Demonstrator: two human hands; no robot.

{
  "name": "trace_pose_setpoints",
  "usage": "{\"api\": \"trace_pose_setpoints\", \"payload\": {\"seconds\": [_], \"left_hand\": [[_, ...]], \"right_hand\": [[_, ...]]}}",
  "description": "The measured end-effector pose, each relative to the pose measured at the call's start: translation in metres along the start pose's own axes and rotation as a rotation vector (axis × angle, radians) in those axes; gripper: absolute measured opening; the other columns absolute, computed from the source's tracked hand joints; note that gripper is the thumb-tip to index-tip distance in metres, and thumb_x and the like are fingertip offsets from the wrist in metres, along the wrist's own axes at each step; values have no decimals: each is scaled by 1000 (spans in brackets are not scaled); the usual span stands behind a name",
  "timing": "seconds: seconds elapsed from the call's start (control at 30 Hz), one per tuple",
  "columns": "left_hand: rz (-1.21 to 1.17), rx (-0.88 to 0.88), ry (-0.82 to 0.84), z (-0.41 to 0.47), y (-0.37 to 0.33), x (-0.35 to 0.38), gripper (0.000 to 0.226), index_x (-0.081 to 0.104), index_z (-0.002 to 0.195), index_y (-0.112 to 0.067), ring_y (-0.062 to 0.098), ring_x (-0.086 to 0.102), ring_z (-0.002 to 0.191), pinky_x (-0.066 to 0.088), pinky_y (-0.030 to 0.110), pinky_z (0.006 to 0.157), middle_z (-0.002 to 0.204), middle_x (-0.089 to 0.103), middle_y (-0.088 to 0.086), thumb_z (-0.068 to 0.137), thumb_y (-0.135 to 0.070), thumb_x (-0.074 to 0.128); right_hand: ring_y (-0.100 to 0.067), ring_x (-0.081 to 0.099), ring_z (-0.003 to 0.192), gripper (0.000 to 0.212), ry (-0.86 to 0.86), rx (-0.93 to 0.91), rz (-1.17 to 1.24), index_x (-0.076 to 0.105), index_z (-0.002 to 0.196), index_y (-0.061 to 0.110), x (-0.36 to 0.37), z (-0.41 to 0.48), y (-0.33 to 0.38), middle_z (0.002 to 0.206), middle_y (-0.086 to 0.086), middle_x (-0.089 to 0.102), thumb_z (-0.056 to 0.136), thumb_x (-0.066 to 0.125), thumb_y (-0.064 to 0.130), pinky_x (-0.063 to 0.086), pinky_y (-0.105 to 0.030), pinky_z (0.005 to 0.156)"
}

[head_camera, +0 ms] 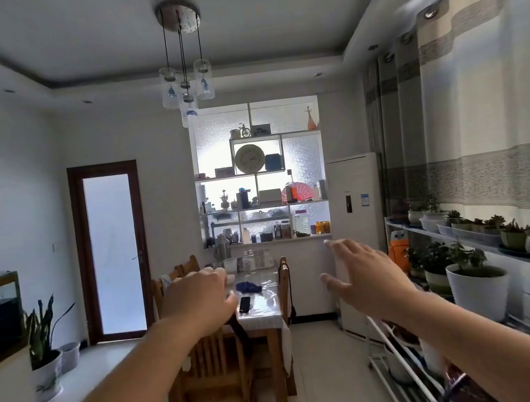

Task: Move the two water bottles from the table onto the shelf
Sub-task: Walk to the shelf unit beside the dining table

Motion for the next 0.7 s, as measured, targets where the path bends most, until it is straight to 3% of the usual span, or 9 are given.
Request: {"api": "trace_pose_setpoints", "payload": {"seconds": [0.17,0.43,0.7], "left_hand": [[45,47,-44,64,30,32,22,58,98,-23,11,53,75,47,30,70,88,59,-6,90,-40,47],[63,128,-50,168,75,92,25,58,103,-21,15,48,78,44,35,75,97,62,-2,91,-39,46],[20,158,-34,243,87,170,27,60,103,-19,17,59,84,49,35,77,95,63,-2,89,-33,43]], "right_hand": [[-18,37,136,64,-68,19,-84,28,146,22,36,67,-7,151,1,37,93,44,53,28,-40,114],[-17,29,141,65,-84,56,-130,29,146,22,105,171,-13,154,3,33,92,43,55,19,-37,117],[-17,24,143,66,-68,97,-137,28,146,21,165,243,-47,154,1,32,92,43,55,15,-36,118]]}}
Point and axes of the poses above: each hand's wrist, its own z-axis towards the middle knuckle, its own x-axis out of the palm, y = z × x, the point moved 5 cm from there along z, towards the middle knuckle
